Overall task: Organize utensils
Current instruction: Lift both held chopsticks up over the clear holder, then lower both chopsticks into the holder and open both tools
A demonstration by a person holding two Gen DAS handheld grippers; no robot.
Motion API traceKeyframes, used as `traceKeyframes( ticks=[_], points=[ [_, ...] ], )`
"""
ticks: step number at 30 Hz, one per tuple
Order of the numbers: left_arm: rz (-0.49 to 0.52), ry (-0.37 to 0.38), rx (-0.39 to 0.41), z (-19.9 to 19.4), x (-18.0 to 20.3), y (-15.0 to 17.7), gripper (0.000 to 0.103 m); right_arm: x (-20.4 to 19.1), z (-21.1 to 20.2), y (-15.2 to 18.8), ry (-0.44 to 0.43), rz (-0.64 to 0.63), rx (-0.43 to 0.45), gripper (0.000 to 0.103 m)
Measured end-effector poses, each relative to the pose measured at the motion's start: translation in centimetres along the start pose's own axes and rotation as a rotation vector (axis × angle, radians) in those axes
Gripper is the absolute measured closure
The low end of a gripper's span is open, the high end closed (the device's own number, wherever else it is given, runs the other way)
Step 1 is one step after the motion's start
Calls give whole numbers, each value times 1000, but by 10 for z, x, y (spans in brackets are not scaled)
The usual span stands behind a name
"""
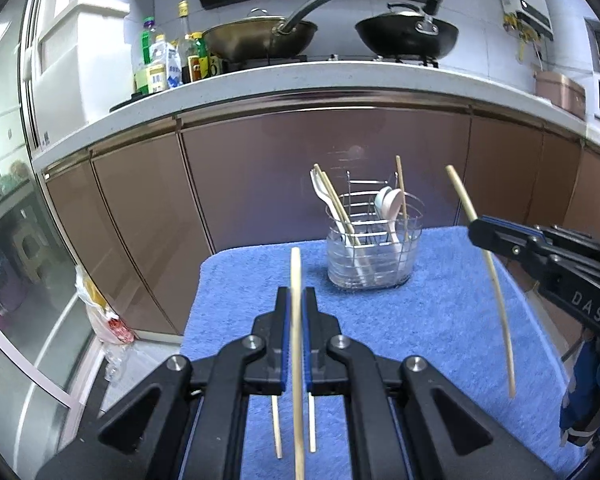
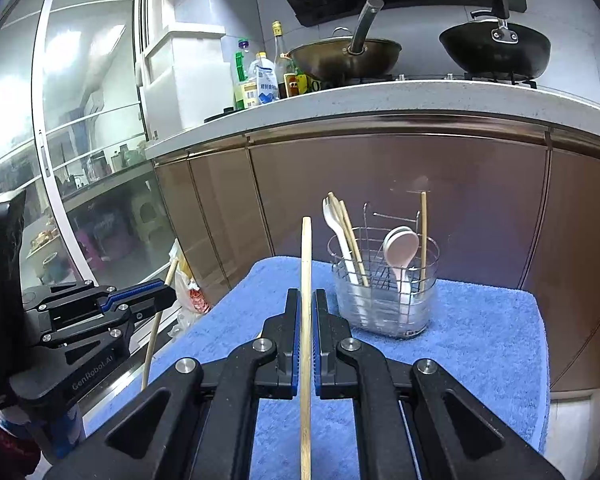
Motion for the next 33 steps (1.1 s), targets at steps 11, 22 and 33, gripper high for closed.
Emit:
traceKeyframes(
  ticks=[11, 22, 33],
  points=[
    [-231, 144, 154, 8, -15, -80, 98, 45, 10, -76, 36, -34, 165, 98],
    [-418, 229, 306, 68, 4, -172, 98, 101, 62, -136, 97, 33, 401, 98],
    [-438, 110, 406, 141, 25, -177, 98, 133, 107, -109, 228, 27, 428, 98]
  ],
)
Point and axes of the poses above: each gripper's, at about its wrist camera, not at the fingertips, and z roughly the way its jaws point, x to its right, y to its underside, the point moved 8 cm from there along z, roughly the way its jaws point, and after that the axes turned 6 degrees about -y, right-handed, at the moved point
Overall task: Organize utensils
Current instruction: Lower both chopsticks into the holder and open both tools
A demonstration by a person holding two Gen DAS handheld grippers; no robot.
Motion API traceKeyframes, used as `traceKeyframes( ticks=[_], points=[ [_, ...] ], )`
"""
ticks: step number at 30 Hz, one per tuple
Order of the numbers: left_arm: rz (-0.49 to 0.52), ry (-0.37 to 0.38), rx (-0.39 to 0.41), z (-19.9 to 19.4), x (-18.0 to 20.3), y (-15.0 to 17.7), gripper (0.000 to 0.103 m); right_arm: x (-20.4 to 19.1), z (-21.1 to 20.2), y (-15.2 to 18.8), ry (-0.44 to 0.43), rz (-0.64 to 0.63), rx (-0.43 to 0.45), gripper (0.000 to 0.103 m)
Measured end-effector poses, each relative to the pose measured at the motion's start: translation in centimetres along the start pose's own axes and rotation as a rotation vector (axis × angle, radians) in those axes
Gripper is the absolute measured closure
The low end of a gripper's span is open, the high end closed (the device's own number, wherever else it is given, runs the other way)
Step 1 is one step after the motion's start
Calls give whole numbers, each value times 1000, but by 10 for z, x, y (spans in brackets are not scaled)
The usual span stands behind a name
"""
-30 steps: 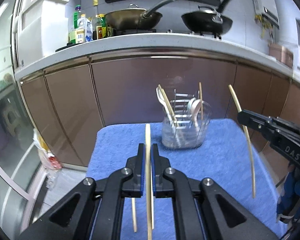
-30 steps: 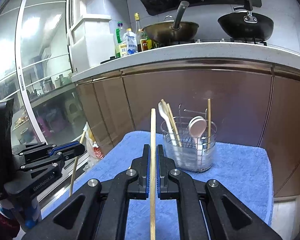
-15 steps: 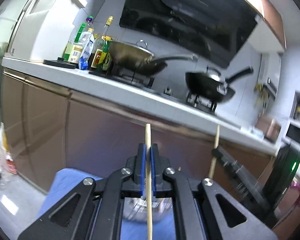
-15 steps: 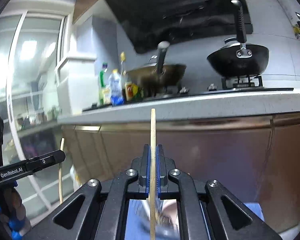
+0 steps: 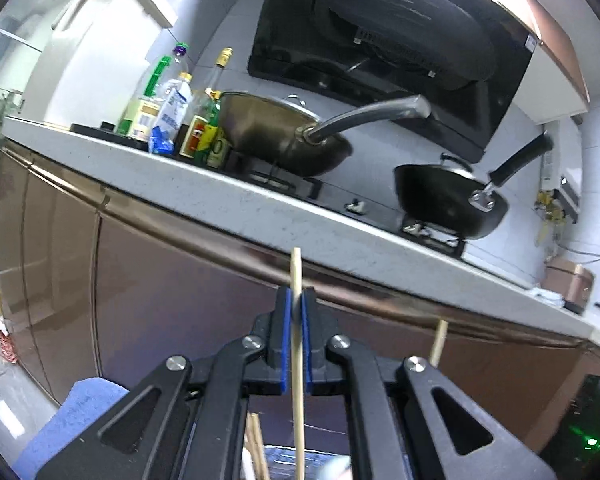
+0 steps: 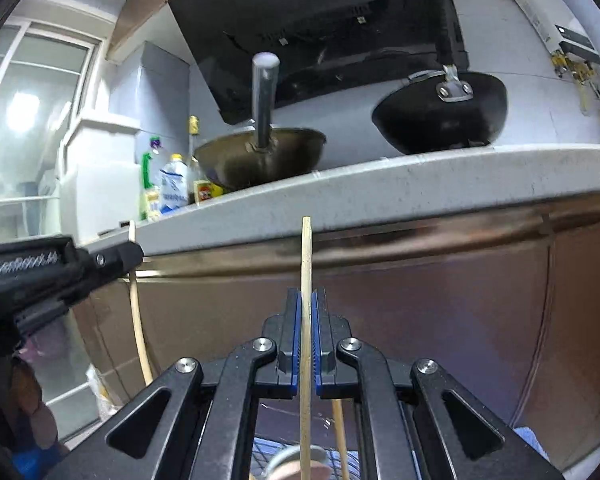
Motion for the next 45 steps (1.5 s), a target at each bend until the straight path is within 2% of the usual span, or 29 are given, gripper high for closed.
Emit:
traceKeyframes(
  ticks=[6, 9, 11, 15, 21, 23, 24, 25, 28, 29, 34, 45],
  points=[
    [41, -24, 10, 5, -9, 29, 97, 11, -6, 30, 31, 11, -42, 96],
    [60, -6, 2, -6, -10, 30, 96, 11, -16, 33, 29, 11, -60, 85],
    [82, 7, -4, -18, -10, 26, 96, 10, -21, 32, 30, 11, -62, 73],
    [126, 8, -17, -43, -13, 13, 95, 11, -40, 24, 40, 15, -68, 72],
    [205, -59, -78, -87, -24, 10, 94, 2, -78, 8, 37, 0, -79, 71],
    [226, -82, -102, -103, -27, 13, 94, -4, -92, 6, 27, 2, -93, 60],
    [236, -85, -114, -112, -27, 15, 93, -7, -102, 5, 28, 1, -102, 59],
    [248, -90, -122, -122, -28, 17, 92, -10, -109, 5, 26, 1, -106, 59],
    [279, -115, -124, -148, -30, 19, 74, -21, -132, 4, 7, -2, -125, 59],
    [283, -122, -118, -159, -31, 19, 73, -23, -139, 3, 4, -3, -131, 59],
    [304, -146, -105, -199, -33, 16, 72, -40, -179, 2, -18, -20, -140, 48],
    [325, -178, -112, -252, -42, 21, 71, -75, -234, 10, -91, -17, -190, 46]
  ],
)
Point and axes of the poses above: each gripper's, at about its wrist camera, not at the fingertips, and z roughly the way its jaws point, x to its right, y to its underside, the point moved 8 cm from there along z, roughly the way its jaws point, and after that the axes turned 6 degrees about -y, right-handed, at the moved point
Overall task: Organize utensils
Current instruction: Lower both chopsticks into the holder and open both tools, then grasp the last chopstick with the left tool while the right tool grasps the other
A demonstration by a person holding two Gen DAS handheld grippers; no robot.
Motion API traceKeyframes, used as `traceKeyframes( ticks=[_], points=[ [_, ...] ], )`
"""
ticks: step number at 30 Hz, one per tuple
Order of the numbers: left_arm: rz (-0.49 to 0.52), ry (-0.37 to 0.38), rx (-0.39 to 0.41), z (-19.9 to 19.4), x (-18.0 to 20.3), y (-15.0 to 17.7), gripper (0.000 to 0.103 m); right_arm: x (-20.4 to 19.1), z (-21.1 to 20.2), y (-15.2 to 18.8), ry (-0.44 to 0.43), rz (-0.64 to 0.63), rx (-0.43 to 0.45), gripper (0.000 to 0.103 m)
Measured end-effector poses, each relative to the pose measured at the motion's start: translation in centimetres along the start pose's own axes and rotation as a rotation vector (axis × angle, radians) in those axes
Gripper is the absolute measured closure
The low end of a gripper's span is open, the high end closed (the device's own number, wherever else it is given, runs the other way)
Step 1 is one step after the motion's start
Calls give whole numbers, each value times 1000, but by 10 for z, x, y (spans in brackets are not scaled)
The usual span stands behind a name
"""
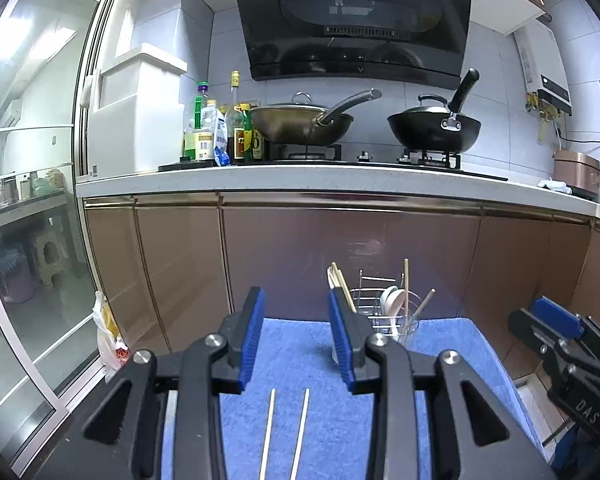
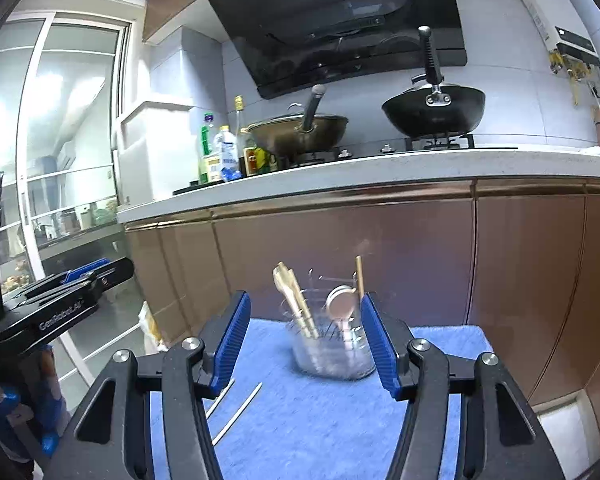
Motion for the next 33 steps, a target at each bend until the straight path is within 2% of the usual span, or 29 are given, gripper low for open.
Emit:
traceKeyframes(
  ticks=[6, 11, 16, 22, 28, 33],
  points=[
    [16, 8, -25, -10, -10, 4, 71, -14, -10, 10, -25, 1, -46, 46],
    [20, 28, -133, 0, -31, 23, 71, -17, -8, 23, -31, 8, -131, 48],
    [4, 18, -207, 10, -54, 44, 71, -10, -8, 35, -26, 25, -167, 50],
    [-33, 26, -233, 21, -77, 63, 71, -4, -1, 44, -11, 40, -200, 52],
    [-63, 71, -253, 34, -93, 81, 71, -12, 16, 59, 54, -2, -264, 52],
    [-36, 102, -290, 45, -98, 91, 71, -23, 33, 74, 76, -23, -326, 54]
  ],
)
Point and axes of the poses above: each gripper's, at about its wrist camera, not at the fingertips, and z roughly the way its jaws point, x to its right, y to its underside, the point moved 8 cm from there along z, roughly the way its jaws point, and after that the axes turned 6 degrees about -y, right-handed, at the moved point
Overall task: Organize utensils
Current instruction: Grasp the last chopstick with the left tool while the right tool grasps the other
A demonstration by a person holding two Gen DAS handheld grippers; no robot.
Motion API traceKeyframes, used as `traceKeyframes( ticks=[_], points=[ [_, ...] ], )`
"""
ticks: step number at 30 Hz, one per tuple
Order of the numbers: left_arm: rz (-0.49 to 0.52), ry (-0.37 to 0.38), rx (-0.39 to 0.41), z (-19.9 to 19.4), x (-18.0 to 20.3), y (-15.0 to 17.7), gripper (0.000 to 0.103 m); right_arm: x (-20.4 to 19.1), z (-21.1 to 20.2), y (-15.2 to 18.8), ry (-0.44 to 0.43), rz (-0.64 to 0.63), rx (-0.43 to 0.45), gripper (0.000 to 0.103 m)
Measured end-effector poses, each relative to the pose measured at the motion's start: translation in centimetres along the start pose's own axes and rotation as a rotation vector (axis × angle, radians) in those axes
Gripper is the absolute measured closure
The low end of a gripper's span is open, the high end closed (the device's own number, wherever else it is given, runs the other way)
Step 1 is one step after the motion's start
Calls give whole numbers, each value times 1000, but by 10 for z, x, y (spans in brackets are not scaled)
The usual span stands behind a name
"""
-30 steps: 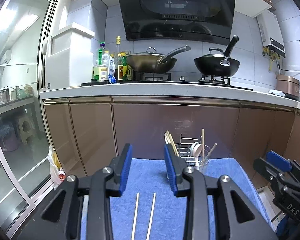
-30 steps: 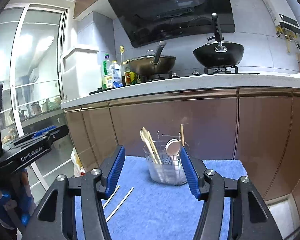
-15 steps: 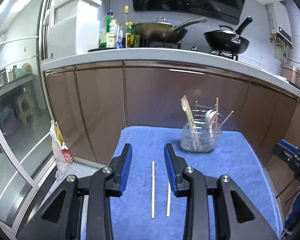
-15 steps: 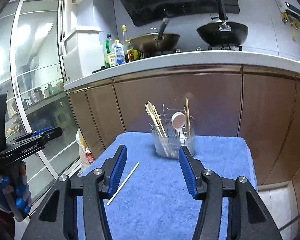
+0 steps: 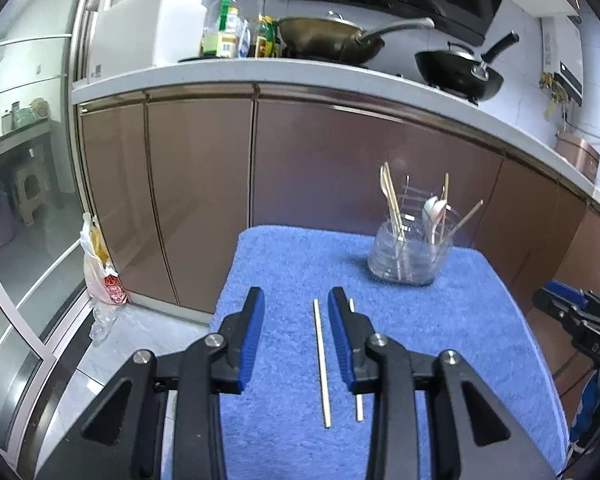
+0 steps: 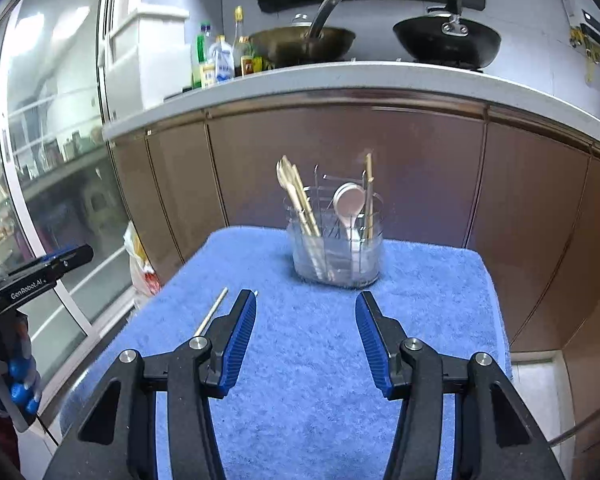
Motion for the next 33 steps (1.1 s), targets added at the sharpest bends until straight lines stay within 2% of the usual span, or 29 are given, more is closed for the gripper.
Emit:
traceKeyframes(
  ticks=[3, 5, 9, 13, 17, 20, 24, 29, 33],
  points=[
    [32, 32, -72, 17, 1, 5, 71, -9, 17, 2, -28, 3, -49, 64],
    [49, 83, -154, 36, 6, 11, 71, -14, 32, 4, -57, 17, -92, 72],
    [79, 169, -337, 90, 22, 26, 71, -20, 68, 11, -117, 45, -190, 79],
    [97, 180, -506, 147, 42, 45, 72, -20, 106, 21, -144, 60, -285, 82],
    [105, 165, -601, 188, 55, 56, 72, -23, 143, 28, -144, 29, -371, 82],
    [96, 145, -657, 209, 57, 61, 74, -28, 170, 34, -172, 28, -440, 82],
    [110, 136, -714, 225, 59, 70, 83, -33, 200, 39, -188, 34, -510, 82],
    [126, 118, -720, 234, 58, 70, 94, -36, 228, 41, -192, 44, -572, 82],
    [93, 150, -721, 237, 53, 69, 96, -42, 249, 40, -191, 52, -630, 82]
  ],
)
Point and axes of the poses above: each gripper's, at about its wrist camera, not at the fingertips, and z roughly the way its jaws point, x to its right, y to its underside, the point moved 8 cm from there along z, roughly the way its jaws point, and after that the axes turned 6 degrees about -y, right-handed, at the moved point
